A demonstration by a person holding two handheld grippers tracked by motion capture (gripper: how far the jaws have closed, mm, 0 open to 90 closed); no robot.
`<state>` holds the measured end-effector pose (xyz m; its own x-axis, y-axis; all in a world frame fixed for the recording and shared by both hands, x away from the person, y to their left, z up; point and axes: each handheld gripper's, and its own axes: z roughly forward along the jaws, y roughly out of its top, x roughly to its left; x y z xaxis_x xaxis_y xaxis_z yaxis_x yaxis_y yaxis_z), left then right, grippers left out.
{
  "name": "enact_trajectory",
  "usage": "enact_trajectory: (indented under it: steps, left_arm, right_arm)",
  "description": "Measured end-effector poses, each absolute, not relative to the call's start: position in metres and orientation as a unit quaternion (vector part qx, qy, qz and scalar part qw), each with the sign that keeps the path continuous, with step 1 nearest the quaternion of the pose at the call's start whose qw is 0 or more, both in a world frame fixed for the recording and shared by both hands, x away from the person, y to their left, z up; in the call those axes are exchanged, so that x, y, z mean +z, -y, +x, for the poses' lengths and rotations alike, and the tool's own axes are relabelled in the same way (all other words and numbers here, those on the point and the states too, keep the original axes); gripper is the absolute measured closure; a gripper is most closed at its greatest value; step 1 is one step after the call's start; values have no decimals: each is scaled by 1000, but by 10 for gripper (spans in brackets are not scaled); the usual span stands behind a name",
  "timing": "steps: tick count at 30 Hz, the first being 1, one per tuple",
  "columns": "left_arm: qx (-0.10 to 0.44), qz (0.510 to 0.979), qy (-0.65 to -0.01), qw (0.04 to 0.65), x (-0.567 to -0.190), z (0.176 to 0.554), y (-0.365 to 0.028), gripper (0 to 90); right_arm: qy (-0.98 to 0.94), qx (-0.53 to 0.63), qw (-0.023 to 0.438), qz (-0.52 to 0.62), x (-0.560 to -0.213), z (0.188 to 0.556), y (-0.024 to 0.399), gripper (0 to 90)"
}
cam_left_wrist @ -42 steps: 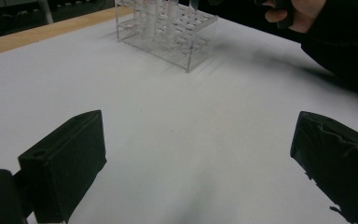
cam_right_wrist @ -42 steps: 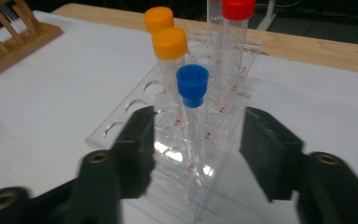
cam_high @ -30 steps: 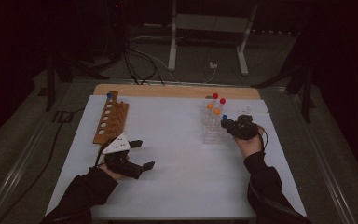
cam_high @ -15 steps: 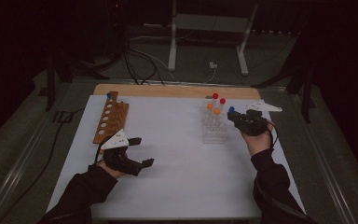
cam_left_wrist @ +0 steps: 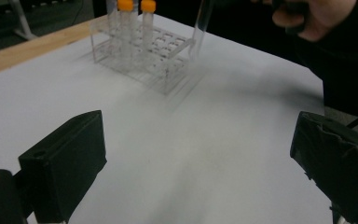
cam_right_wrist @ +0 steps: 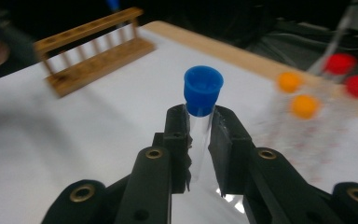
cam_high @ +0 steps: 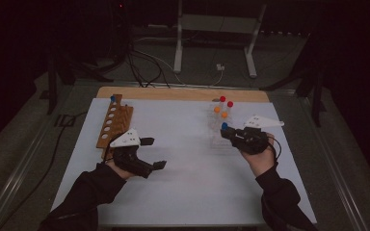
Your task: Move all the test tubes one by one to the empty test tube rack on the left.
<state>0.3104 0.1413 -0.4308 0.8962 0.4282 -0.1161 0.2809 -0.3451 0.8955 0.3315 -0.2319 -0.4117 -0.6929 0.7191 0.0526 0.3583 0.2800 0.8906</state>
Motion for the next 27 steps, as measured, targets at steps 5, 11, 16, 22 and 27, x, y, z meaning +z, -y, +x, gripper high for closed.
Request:
enact_trajectory:
  steps: [5, 11, 16, 22, 27]
  left_arm:
    - [61, 817, -202, 536, -422, 313, -128, 46]
    - [44, 814, -184, 549, -420, 317, -109, 92]
    - [36, 813, -168, 556, -421, 318, -93, 195]
    - [30, 816, -155, 556, -423, 319, -81, 375]
    - [29, 822, -148, 549, -426, 320, -72, 527]
  right_arm:
    - [-795, 492, 153, 321, -424, 316, 213, 771]
    - [-812, 490, 124, 291, -436, 300, 190, 771]
    - [-823, 487, 107, 272, -443, 291, 175, 771]
    - [-830, 483, 98, 262, -446, 289, 167, 771]
    - [-831, 482, 96, 259, -447, 288, 165, 771]
